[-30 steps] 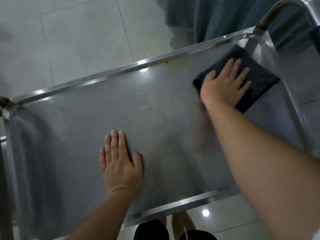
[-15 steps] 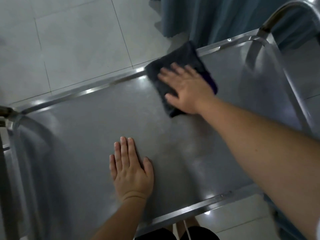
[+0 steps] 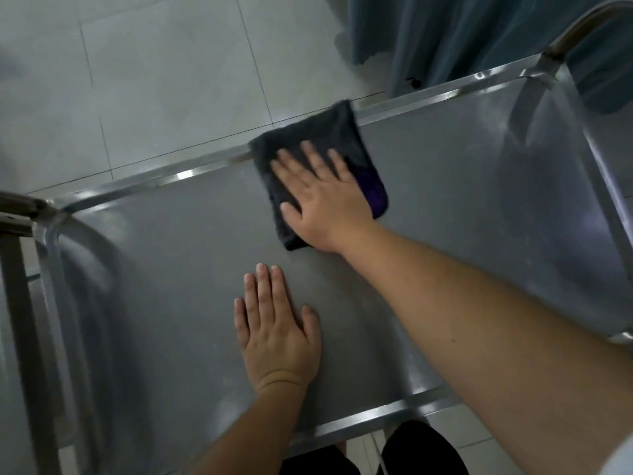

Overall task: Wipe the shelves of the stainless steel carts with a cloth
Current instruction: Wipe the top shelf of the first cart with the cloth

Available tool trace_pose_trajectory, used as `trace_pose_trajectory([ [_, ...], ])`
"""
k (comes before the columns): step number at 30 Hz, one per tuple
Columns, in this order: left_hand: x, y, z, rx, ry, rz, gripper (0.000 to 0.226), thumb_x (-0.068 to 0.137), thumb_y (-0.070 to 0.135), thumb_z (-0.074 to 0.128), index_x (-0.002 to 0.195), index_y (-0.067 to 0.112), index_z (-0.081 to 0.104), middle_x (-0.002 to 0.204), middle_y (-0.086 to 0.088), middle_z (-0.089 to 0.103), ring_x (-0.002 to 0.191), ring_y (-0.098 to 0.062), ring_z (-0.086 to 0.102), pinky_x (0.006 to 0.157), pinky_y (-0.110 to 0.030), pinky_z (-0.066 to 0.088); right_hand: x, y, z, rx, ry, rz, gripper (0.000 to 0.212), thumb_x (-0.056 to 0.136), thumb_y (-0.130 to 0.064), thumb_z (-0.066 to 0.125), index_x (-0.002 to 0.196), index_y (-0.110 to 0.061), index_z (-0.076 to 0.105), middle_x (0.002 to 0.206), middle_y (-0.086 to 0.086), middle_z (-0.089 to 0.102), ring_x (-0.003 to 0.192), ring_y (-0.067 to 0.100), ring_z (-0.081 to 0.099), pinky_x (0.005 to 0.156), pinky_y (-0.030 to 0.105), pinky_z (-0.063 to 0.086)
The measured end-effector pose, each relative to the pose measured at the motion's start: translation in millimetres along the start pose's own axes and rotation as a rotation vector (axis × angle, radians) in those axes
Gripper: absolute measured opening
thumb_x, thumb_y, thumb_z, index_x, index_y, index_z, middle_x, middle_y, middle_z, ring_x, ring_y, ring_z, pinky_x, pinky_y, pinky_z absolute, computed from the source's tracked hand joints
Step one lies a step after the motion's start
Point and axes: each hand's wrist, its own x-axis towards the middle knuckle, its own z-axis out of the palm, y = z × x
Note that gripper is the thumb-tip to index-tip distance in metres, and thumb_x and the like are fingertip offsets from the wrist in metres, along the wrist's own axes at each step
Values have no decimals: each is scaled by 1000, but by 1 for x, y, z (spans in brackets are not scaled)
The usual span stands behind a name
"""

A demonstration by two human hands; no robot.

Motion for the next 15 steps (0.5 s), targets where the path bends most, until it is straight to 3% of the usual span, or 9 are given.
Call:
trace_pose_trajectory([
  [3, -1, -2, 1, 15, 1, -1, 77, 100, 46, 37, 169, 17, 23, 177, -1, 16, 165, -20, 7, 133, -43, 1, 20, 9, -5, -60, -79, -234, 69, 102, -58, 18, 165, -36, 4, 173, -15, -2, 159, 15, -12, 128, 47, -8],
  [7, -1, -5, 4, 16, 24, -6, 76, 99, 45, 39, 169, 19, 24, 177, 1, 16, 165, -17, 6, 133, -44, 4, 26, 36, -8, -133, -86, -330, 70, 101, -61, 16, 165, -38, 1, 172, -18, -5, 158, 11, -14, 127, 43, -11],
  [15, -2, -3, 1, 9, 39, -16, 76, 98, 44, 38, 168, 18, 28, 177, -1, 20, 164, -19, 9, 132, -49, 11, -1, 163, -35, -148, -34, -150, 72, 100, -63, 17, 165, -37, 5, 172, -19, -4, 159, 12, -10, 128, 43, -5],
])
